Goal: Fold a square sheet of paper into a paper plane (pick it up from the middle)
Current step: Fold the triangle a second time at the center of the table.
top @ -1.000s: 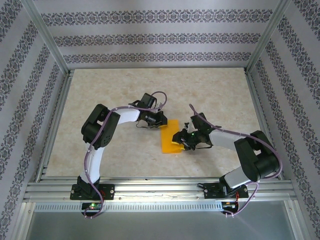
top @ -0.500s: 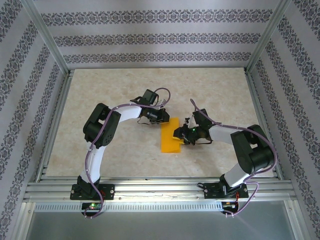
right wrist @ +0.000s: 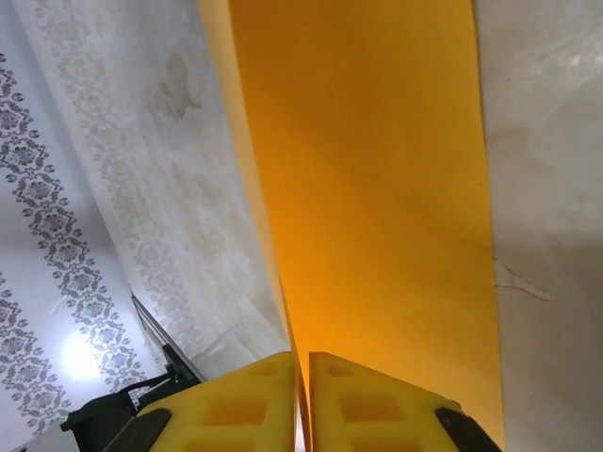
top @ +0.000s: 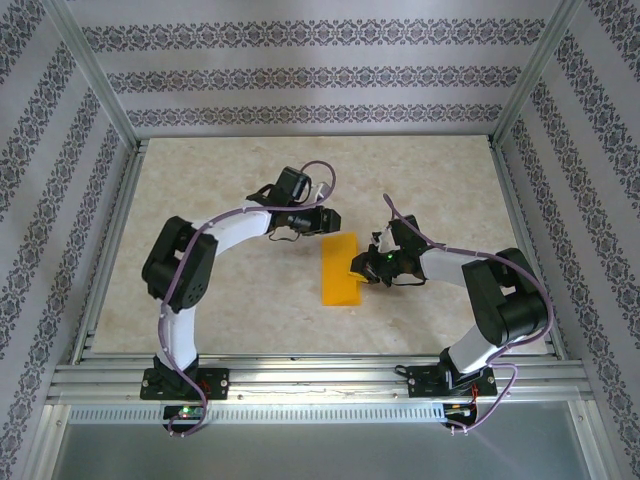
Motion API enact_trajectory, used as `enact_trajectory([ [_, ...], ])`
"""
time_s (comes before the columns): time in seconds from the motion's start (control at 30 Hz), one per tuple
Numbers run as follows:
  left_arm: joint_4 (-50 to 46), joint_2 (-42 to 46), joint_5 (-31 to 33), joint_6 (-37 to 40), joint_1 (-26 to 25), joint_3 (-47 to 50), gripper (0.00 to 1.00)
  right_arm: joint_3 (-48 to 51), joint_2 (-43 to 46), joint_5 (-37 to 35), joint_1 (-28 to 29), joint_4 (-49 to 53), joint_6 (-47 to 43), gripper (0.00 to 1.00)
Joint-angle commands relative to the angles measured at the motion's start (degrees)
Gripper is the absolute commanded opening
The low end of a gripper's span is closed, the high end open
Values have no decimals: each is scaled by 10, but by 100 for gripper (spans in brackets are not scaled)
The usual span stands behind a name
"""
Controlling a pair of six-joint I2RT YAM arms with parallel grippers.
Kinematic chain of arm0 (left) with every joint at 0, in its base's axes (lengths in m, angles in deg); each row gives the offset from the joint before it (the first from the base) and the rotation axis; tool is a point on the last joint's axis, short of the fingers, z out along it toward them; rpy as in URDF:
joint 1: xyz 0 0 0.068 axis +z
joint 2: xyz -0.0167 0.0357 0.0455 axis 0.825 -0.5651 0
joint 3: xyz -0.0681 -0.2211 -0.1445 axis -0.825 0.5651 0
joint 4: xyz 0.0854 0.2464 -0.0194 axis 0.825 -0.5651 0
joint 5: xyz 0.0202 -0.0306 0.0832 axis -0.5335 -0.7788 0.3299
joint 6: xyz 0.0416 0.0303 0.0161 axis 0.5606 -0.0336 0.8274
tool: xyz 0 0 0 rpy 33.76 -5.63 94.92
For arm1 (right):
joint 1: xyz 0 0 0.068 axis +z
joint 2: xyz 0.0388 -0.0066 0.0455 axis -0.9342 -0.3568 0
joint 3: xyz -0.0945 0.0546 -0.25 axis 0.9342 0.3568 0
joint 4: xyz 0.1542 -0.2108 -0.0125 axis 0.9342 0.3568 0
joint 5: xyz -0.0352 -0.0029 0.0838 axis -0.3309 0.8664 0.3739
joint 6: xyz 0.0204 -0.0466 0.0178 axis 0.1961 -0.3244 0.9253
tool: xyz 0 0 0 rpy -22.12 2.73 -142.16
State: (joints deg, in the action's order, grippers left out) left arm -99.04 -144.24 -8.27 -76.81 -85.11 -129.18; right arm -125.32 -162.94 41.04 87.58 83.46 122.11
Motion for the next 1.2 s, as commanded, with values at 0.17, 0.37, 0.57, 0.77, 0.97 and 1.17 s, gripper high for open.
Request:
enact_trajectory([
  [0.17,42,136,136,84,-61,123,41,-3,3,18,-4,-9,-15,10],
  [0.37,173,225,244,189,-137,265,42,-3,2,16,-4,-7,-15,9],
  [0.57,164,228,330,262,-211,294,44,-5,2,16,-4,-6,-14,10],
  [0.77,209,205,392,327,-283,318,51,-7,2,17,-4,-5,-12,10],
  [0.97,182,164,418,378,-321,286,54,-8,7,15,-3,-3,-10,9],
  [1.17,165,147,416,385,-345,268,58,-4,13,8,-3,1,-9,9],
])
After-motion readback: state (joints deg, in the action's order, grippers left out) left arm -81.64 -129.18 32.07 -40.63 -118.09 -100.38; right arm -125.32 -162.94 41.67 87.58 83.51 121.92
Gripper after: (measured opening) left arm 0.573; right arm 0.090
